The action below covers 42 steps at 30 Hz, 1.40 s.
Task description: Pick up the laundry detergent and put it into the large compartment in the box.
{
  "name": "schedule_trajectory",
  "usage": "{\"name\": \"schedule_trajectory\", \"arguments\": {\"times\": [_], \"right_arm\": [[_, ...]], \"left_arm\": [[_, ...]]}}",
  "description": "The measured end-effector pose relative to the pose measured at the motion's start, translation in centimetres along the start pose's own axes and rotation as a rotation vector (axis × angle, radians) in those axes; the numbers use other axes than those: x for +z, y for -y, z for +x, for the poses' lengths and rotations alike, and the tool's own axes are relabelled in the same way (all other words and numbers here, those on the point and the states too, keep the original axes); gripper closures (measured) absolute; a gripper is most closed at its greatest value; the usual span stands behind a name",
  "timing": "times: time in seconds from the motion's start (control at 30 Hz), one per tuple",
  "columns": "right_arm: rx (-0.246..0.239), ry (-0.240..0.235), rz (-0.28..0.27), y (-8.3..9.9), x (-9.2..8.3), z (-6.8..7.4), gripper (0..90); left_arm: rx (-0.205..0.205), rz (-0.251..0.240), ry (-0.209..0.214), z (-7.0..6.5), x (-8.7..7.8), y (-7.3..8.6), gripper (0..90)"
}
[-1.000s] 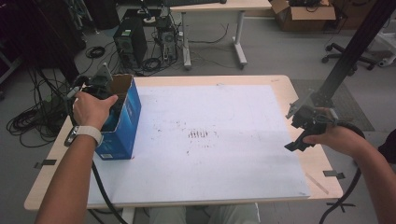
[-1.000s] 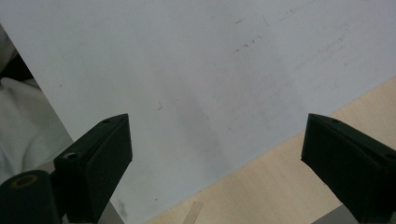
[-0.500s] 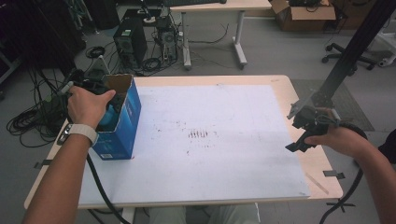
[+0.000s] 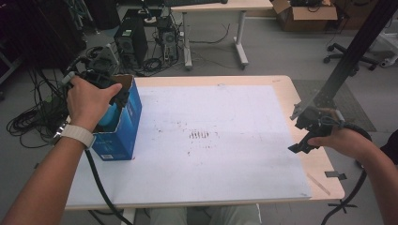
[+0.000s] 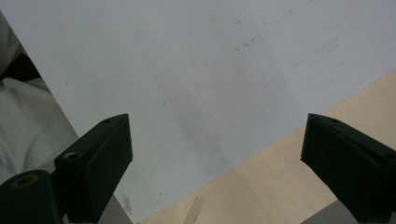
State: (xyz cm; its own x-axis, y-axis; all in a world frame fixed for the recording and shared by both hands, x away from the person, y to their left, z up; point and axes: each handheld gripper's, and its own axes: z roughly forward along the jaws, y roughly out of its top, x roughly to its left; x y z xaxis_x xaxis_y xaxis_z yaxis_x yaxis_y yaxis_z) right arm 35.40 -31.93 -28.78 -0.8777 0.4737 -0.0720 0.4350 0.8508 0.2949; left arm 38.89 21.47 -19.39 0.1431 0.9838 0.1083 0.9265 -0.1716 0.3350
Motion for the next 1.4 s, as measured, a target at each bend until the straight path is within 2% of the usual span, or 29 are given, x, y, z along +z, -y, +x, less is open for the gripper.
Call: {"name": "schedule_trajectory", "arguments": {"times": [0.13, 0.17, 0.27, 0.5, 0.67, 0.87, 0.9, 1.0, 1.4], "right_arm": [[0.003, 0.000, 0.001, 0.2, 0.0, 0.1, 8.7], [0.004, 0.001, 0.004, 0.3, 0.0, 0.0, 8.7], [0.009, 0.002, 0.002, 0.4, -0.1, 0.0, 8.7], [0.009, 0.003, 0.002, 0.3, -0.2, 0.1, 8.7], [0.007, 0.005, 0.000, 0.3, -0.2, 0.1, 8.7], [0.005, 0.006, -0.001, 0.1, -0.3, 0.1, 8.7], [0.005, 0.006, -0.001, 0.1, -0.3, 0.2, 8.7], [0.006, 0.006, 0.001, 0.0, -0.3, 0.2, 8.7], [-0.003, 0.005, -0.010, -0.5, -0.4, 0.3, 8.7]], "left_arm": [[0.012, -0.025, 0.021, -0.6, -0.6, 0.3, 13.2], [0.011, -0.033, 0.023, -0.7, -0.8, 0.4, 6.8], [0.012, -0.047, 0.044, -1.1, -1.2, 0.5, 6.0], [0.046, -0.061, 0.071, -2.1, -2.7, 0.8, 4.1], [0.062, -0.064, 0.119, -2.7, -3.6, 0.8, 4.1], [0.107, -0.081, 0.154, -3.8, -4.7, 0.9, 4.1], [0.128, -0.087, 0.163, -4.3, -5.1, 0.9, 4.1], [0.146, -0.087, 0.168, -4.8, -5.4, 1.0, 4.1], [0.263, -0.094, 0.207, -7.9, -6.9, 1.3, 4.3]]}}
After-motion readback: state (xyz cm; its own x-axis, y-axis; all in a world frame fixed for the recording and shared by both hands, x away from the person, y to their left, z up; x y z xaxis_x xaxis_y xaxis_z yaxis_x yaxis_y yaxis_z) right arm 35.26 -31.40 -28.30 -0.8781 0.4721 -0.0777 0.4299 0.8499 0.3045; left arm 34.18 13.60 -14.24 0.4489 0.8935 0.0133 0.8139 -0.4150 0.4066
